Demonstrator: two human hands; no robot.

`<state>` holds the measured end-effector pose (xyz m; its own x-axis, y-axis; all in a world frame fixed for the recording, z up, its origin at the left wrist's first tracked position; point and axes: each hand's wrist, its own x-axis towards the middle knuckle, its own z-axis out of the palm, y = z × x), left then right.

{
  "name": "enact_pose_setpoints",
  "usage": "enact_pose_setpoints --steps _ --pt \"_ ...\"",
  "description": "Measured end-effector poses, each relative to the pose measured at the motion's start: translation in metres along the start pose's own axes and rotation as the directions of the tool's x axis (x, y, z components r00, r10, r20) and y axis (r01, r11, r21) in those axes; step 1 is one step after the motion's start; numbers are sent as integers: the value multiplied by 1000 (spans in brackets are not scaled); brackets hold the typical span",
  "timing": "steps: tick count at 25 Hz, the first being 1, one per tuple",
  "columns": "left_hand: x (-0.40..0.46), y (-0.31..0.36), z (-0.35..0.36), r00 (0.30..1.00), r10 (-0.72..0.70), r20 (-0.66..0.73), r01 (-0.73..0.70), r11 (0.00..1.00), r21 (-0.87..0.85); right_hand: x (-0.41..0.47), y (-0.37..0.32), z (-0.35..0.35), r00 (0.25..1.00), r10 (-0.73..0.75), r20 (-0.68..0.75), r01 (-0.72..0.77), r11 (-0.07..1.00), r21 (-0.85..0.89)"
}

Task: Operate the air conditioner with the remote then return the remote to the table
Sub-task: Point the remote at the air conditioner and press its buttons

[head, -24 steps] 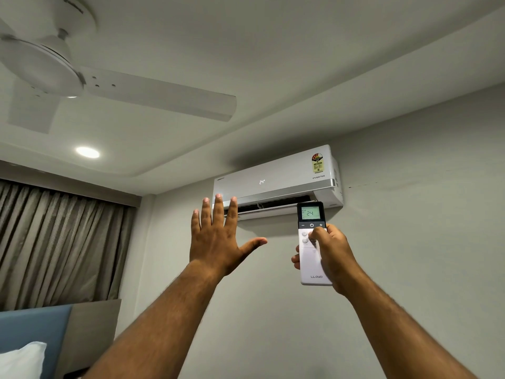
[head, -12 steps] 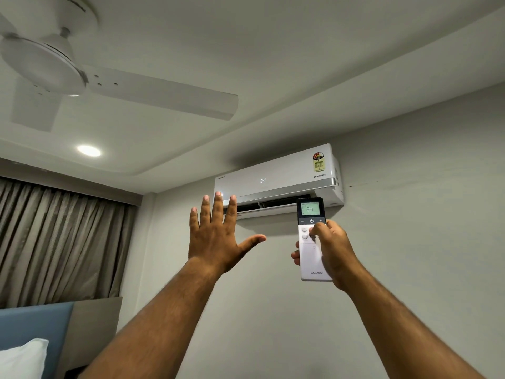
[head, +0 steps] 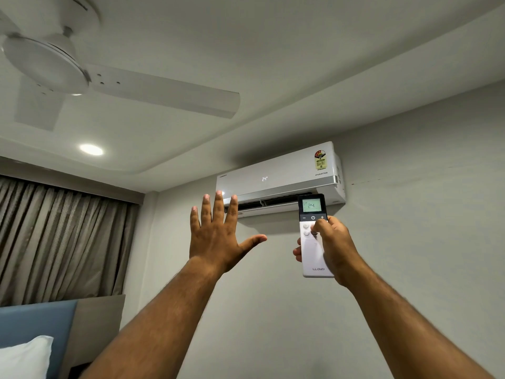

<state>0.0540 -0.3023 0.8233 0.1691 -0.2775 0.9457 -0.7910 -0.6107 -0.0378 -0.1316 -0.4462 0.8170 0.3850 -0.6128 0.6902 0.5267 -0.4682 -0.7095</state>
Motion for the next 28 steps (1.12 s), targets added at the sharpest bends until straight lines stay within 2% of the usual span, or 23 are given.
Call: enact_pose_setpoints --steps 28 --pt "0 -2 13 1000 -20 5 20 1000 -8 3 11 -1 1000 24 5 -24 999 -23"
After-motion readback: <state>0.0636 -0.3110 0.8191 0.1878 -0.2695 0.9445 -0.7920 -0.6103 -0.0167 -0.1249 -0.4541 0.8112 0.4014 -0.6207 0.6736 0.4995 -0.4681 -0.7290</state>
